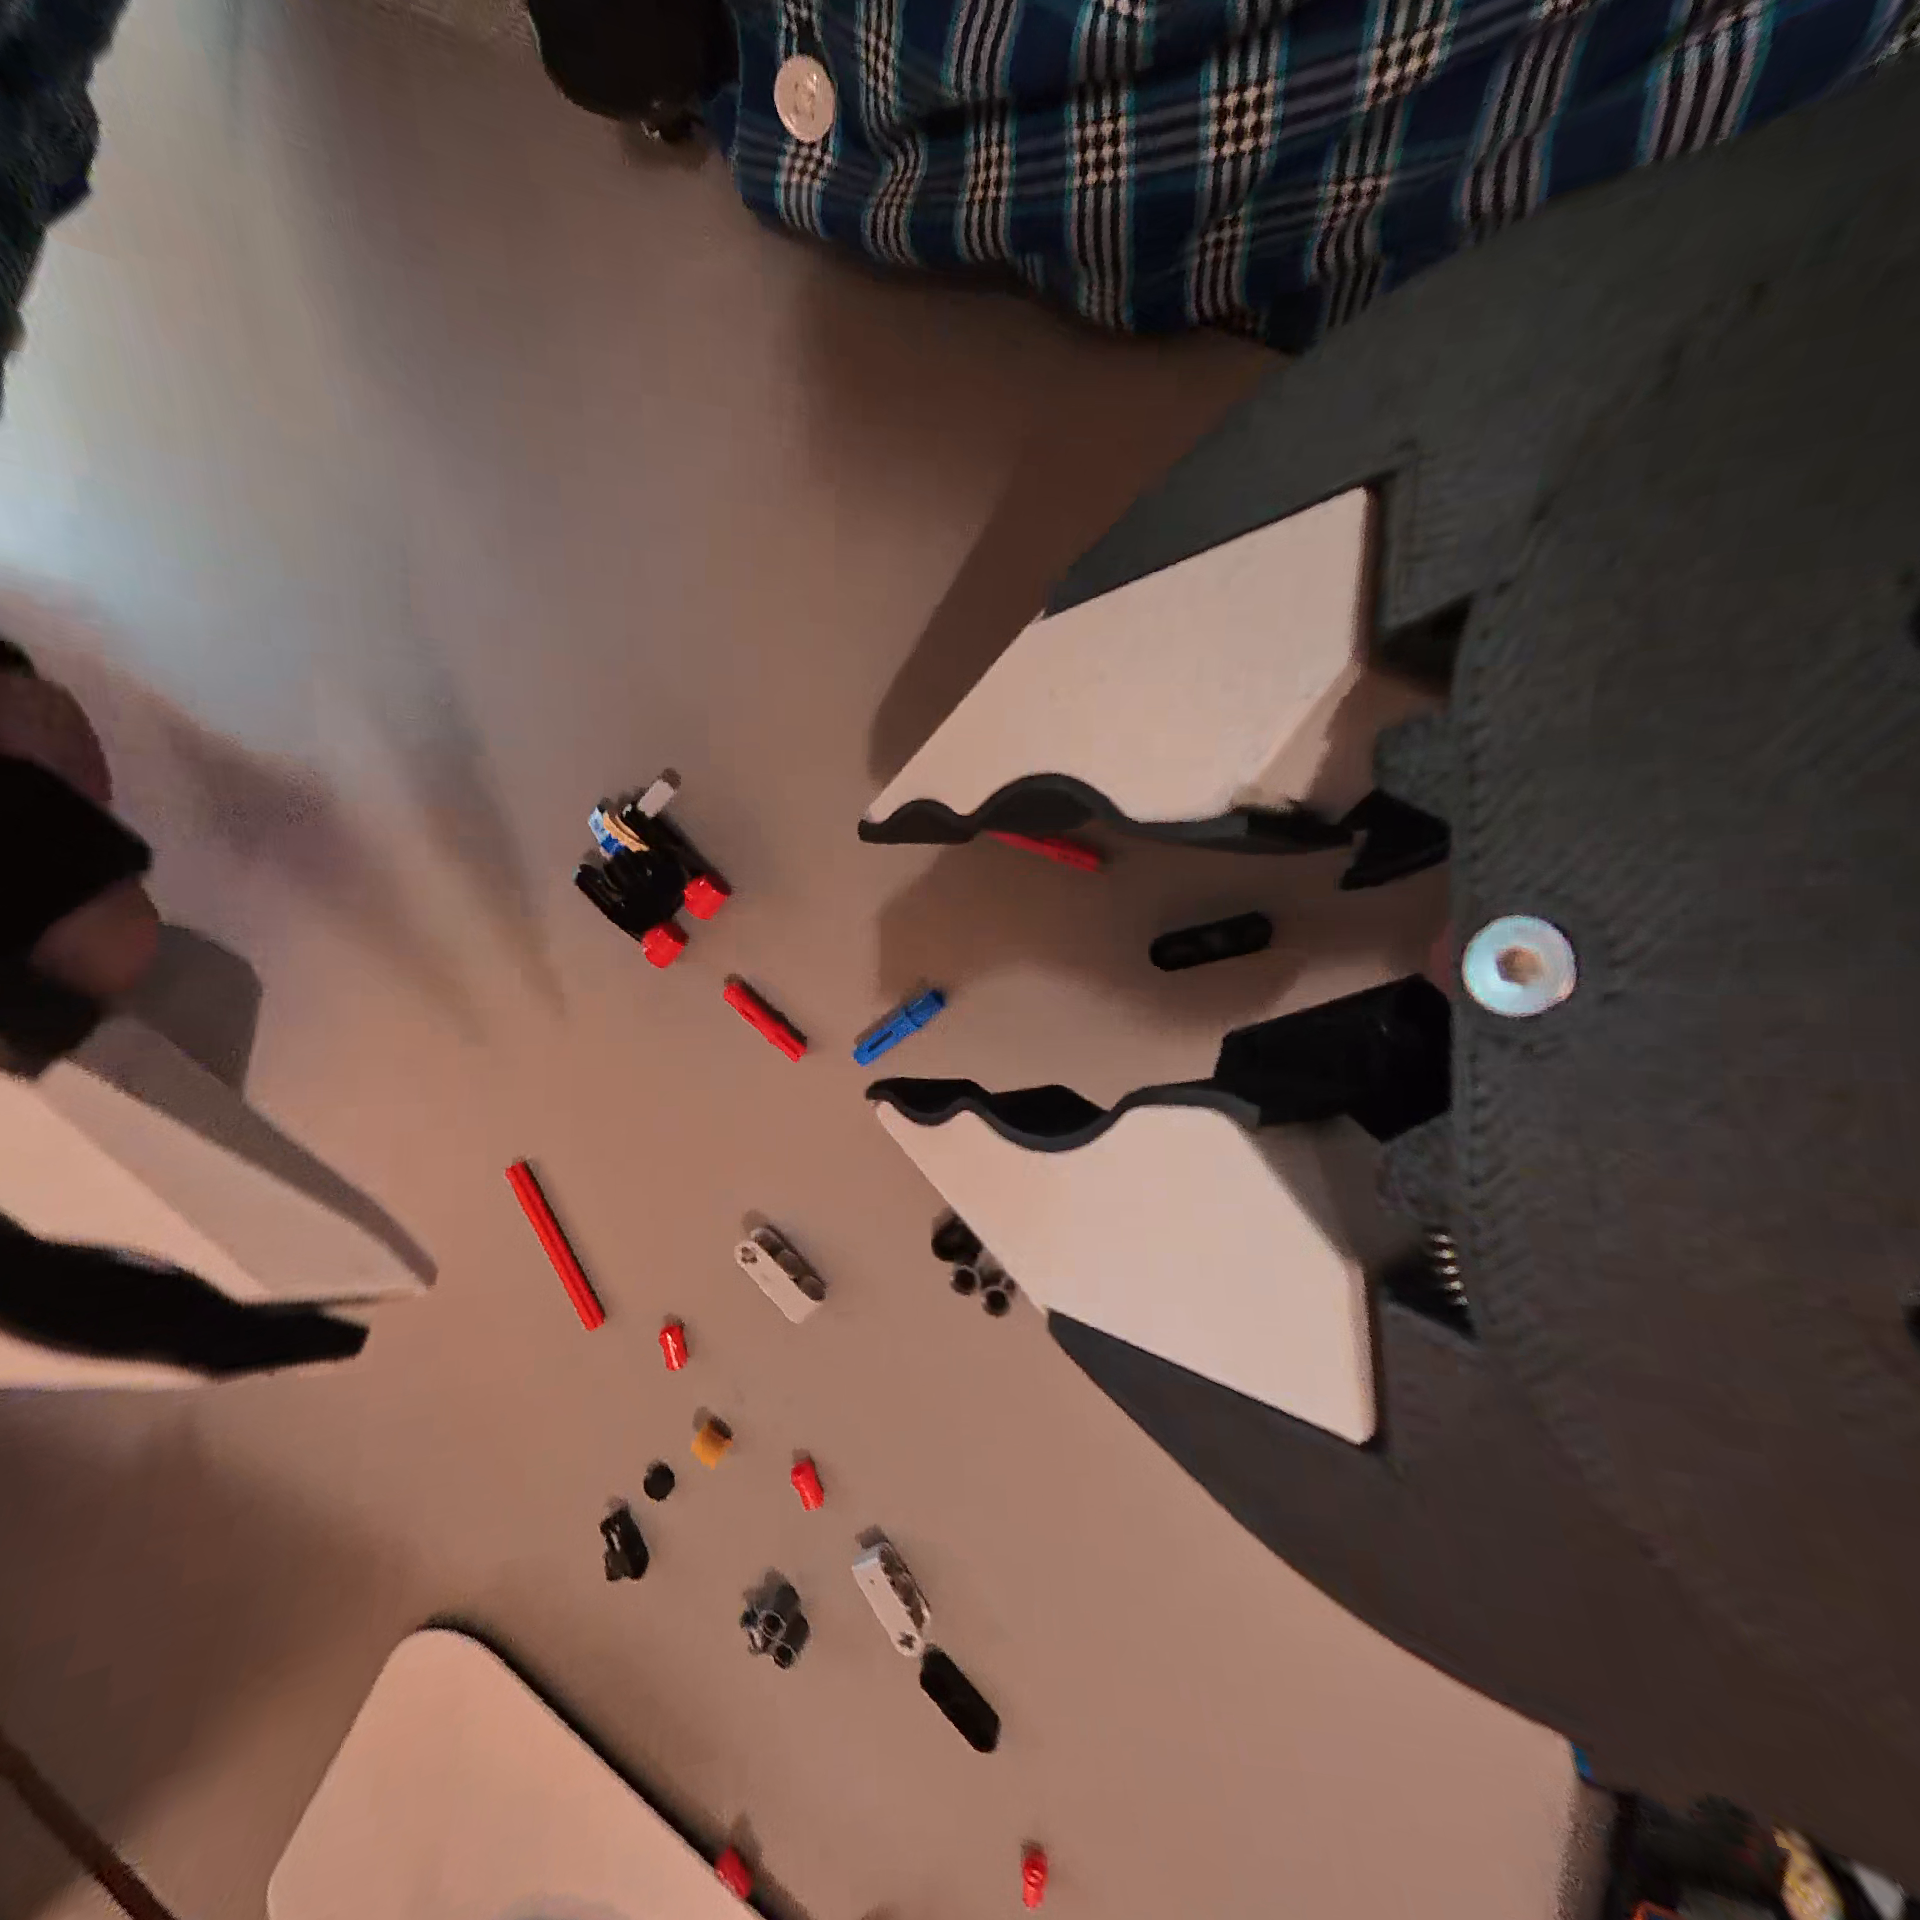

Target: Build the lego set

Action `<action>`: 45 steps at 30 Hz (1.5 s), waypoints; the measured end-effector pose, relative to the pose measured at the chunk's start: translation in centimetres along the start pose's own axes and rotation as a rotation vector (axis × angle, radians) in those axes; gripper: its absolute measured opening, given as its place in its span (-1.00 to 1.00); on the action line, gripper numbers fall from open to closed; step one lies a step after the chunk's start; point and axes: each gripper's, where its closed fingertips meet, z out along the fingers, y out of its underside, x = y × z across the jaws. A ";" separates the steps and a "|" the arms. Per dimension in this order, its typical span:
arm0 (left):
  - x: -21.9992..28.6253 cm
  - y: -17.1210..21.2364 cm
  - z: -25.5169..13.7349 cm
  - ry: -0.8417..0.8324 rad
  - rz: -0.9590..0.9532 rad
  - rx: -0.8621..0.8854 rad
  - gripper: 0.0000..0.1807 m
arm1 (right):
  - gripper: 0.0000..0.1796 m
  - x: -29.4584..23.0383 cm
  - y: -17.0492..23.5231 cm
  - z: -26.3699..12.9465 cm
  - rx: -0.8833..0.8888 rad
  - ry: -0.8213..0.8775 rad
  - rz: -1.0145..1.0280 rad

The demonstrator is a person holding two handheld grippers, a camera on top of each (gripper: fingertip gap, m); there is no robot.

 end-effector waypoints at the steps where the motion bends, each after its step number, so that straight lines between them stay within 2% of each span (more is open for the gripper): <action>1: -0.2 0.1 -0.3 -0.014 -0.009 0.013 -0.53 | -0.83 0.5 -0.7 0.7 0.002 0.002 -0.003; 5: -1.0 0.7 -1.1 -0.054 -0.034 0.046 -0.54 | -0.81 2.3 -2.6 4.0 -0.011 0.003 -0.013; 12: -1.9 1.0 -1.5 -0.065 -0.065 0.098 -0.55 | -0.79 3.9 -2.5 9.7 -0.127 -0.016 -0.050; 18: -3.1 0.9 -2.0 -0.082 -0.115 0.151 -0.56 | -0.80 5.5 -5.0 13.1 -0.104 0.011 -0.059; 26: -3.5 0.4 -2.4 -0.094 -0.129 0.189 -0.56 | -0.72 6.9 -7.3 17.9 -0.124 0.063 -0.164; 30: -3.6 0.4 -2.4 -0.088 -0.136 0.195 -0.56 | -0.77 7.5 -7.0 19.0 -0.167 0.071 -0.193; 32: -3.7 0.4 -2.4 -0.087 -0.143 0.200 -0.55 | -0.87 7.5 -7.0 19.2 -0.162 0.065 -0.186; 39: -3.8 0.2 -2.6 -0.088 -0.149 0.213 -0.55 | -0.88 7.6 -6.8 19.0 -0.158 0.054 -0.170; 45: -3.6 -0.1 -2.5 -0.088 -0.139 0.214 -0.55 | -0.88 6.5 -5.4 17.1 -0.192 0.019 -0.178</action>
